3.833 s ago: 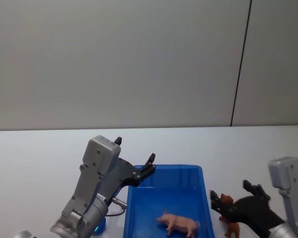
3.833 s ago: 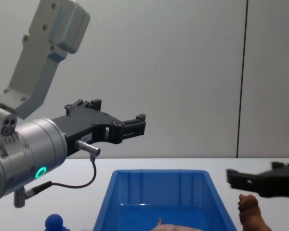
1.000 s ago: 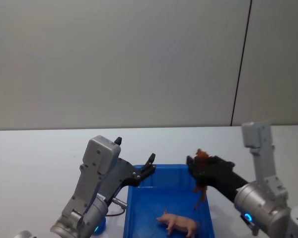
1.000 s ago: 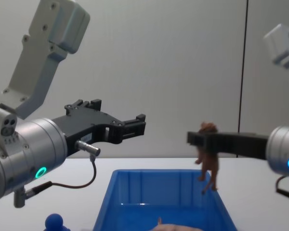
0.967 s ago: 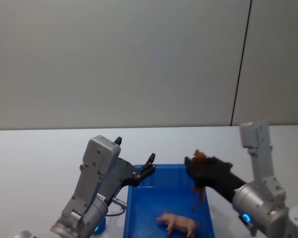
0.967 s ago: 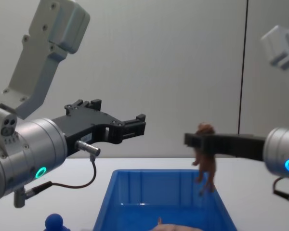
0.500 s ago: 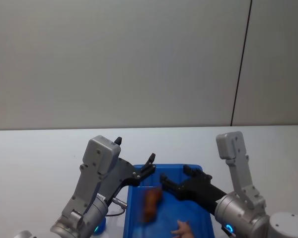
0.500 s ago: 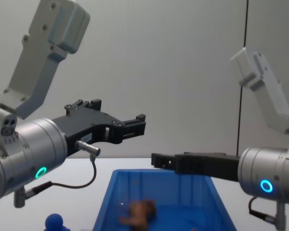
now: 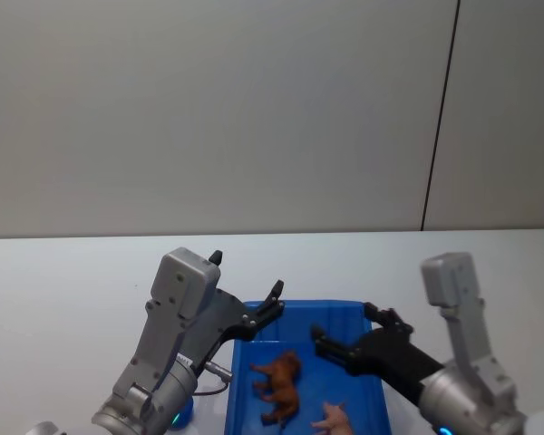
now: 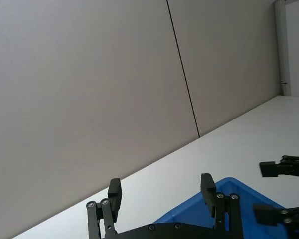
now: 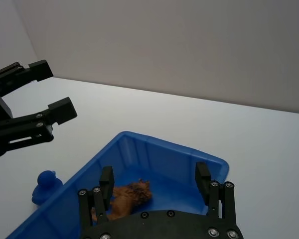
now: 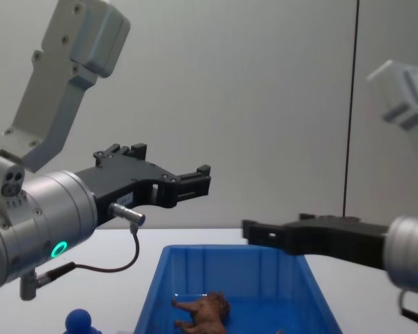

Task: Pick up the two dolls from the table and place them into the box.

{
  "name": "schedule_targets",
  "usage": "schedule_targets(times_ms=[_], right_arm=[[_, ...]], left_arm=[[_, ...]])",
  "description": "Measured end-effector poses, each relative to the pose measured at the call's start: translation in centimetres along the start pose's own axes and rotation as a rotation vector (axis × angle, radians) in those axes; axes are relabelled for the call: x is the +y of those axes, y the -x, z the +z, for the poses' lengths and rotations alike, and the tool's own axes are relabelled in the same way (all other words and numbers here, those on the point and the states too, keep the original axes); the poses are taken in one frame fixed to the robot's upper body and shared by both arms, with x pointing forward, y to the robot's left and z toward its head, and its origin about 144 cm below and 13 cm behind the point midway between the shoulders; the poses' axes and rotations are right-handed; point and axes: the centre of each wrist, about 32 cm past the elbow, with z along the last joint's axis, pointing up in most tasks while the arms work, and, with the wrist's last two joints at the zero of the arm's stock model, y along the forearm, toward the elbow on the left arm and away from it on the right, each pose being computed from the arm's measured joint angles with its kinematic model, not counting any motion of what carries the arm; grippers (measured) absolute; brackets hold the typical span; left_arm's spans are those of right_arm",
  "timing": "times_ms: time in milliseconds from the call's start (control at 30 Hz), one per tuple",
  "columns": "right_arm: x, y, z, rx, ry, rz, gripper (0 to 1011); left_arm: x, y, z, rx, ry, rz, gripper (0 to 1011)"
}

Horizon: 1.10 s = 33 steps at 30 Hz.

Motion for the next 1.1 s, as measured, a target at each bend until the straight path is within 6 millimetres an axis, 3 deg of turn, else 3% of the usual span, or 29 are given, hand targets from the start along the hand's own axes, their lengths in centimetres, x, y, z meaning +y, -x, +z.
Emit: schedule_targets(times_ms=[467,767,1100], right_arm=[[-4.1,-1.5,-0.7,-0.043,-0.021,-0.084,1001],[-5.2,-1.9,-0.9,-0.052,-0.025,-0.104,1001],[-5.8,-2.0,-0.9,-0.059,-0.027,-0.114,1001]], left_arm=[[0.0,0.0,0.0,0.000,0.000,0.000,1001],[0.2,-0.1,0.0,-0.007,-0.004,0.005,1001],[1.8,-1.0,-0.1,-0.043,-0.044,0.052,1001]])
